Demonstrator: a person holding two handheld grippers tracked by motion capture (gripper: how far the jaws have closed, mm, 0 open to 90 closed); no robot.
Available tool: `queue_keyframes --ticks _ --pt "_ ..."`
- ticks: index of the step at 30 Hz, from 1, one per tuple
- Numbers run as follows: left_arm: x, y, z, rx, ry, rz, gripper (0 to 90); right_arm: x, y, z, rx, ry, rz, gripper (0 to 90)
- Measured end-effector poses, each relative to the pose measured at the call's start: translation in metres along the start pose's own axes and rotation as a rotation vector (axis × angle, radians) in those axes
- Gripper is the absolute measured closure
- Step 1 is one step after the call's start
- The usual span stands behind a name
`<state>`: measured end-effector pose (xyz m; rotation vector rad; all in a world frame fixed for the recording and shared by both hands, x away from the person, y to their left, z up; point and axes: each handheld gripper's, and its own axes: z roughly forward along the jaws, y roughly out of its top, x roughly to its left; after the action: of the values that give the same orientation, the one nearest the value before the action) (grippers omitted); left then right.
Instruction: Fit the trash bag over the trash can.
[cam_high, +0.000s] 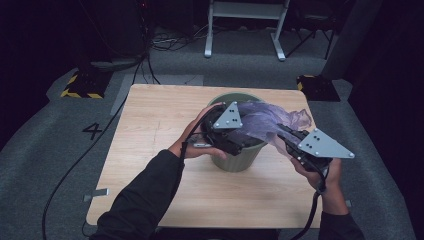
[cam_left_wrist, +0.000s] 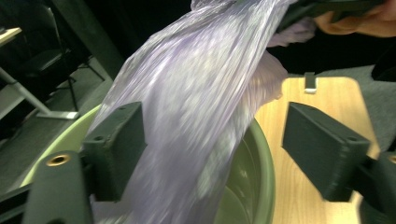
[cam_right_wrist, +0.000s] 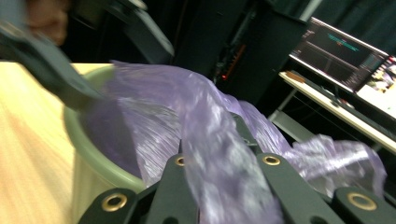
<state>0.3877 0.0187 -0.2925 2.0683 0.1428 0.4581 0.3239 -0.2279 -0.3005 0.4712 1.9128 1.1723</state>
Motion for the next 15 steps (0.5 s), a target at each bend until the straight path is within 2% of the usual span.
queue_keyframes --ticks 1,2,3,5,6,7,8,9,10,11,15 --pt "-0.001 0.001 0.002 0.014 0.02 0.002 39.1 0.005 0.005 0.001 -0.001 0.02 -0.01 82.4" --pt "-0.001 0.001 0.003 0.026 0.037 0.009 44.3 0.006 0.006 0.002 -0.001 0.03 -0.016 80.9" --pt "-0.001 0.001 0.004 0.034 0.04 0.014 44.3 0.006 0.006 0.002 -0.001 0.03 -0.016 80.9" --pt "0.001 -0.001 0.004 0.051 0.062 0.02 59.0 0.01 0.009 0.002 -0.005 0.054 -0.029 76.2" --pt "0.004 -0.003 0.002 0.065 0.059 0.022 70.2 0.014 0.011 0.001 -0.01 0.062 -0.045 65.9" --pt "0.004 -0.003 0.002 0.065 0.059 0.022 74.0 0.014 0.011 0.001 -0.01 0.062 -0.045 65.9" --pt "0.005 -0.005 0.001 0.072 0.073 0.02 77.2 0.018 0.012 0.0 -0.014 0.067 -0.055 51.3" --pt "0.008 -0.009 -0.002 0.073 0.083 -0.003 78.4 0.019 0.011 -0.001 -0.014 0.069 -0.057 47.2" --pt "0.008 -0.009 -0.002 0.073 0.083 -0.003 79.3 0.019 0.011 -0.001 -0.014 0.069 -0.057 47.2" --pt "0.011 -0.013 -0.007 0.071 0.084 -0.025 80.3 0.022 0.009 -0.004 -0.012 0.066 -0.055 39.4" --pt "0.013 -0.022 -0.017 0.067 0.089 -0.032 81.1 0.021 0.002 -0.012 -0.02 0.081 -0.027 32.5"
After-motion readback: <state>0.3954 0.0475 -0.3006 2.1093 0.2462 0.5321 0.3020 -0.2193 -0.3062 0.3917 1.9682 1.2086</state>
